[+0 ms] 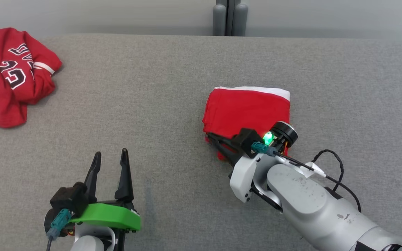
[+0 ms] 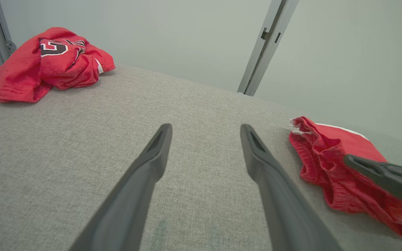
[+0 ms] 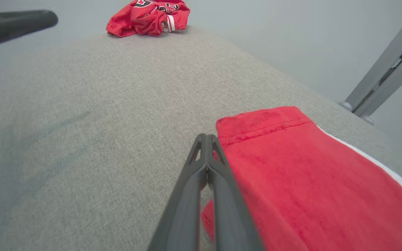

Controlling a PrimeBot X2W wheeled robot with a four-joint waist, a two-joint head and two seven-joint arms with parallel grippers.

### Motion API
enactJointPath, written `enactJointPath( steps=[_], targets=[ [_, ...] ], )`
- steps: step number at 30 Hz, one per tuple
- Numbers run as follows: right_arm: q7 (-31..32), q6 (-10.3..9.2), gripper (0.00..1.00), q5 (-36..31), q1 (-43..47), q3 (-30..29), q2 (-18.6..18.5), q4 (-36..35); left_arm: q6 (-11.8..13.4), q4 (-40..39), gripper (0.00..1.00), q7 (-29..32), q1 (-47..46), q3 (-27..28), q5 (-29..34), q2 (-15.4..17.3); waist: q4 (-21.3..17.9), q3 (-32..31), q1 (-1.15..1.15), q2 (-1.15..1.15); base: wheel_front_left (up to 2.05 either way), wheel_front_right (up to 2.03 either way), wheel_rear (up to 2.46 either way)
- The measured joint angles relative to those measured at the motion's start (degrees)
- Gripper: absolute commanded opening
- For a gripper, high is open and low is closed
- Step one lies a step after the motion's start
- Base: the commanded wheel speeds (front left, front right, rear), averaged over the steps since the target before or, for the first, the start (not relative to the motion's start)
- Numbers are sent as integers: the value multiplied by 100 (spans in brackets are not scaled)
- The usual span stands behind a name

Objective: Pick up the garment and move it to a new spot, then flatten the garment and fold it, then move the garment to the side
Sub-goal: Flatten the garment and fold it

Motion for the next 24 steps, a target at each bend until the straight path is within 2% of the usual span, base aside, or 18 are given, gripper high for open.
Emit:
enactJointPath(
  steps=[1,6,16,24],
  targets=[
    [-3,0,100,-11,30,-129,-5,-107,-12,21,100,0,-8,13,76,0,-27,-45,0,0,0,0,0],
    [-4,0,100,-237,383,-956,1,-595,-103,111,100,0,-51,25,243,1,-168,-263,0,0,0,0,0],
    [-4,0,100,-1016,1621,-3205,-3,-1417,-136,289,100,0,26,-76,210,0,-496,-686,0,0,0,0,0],
    [-5,0,100,-1132,2807,-4296,-7,-2029,-49,271,100,0,446,-44,67,0,-669,-928,0,0,0,0,0]
  ],
)
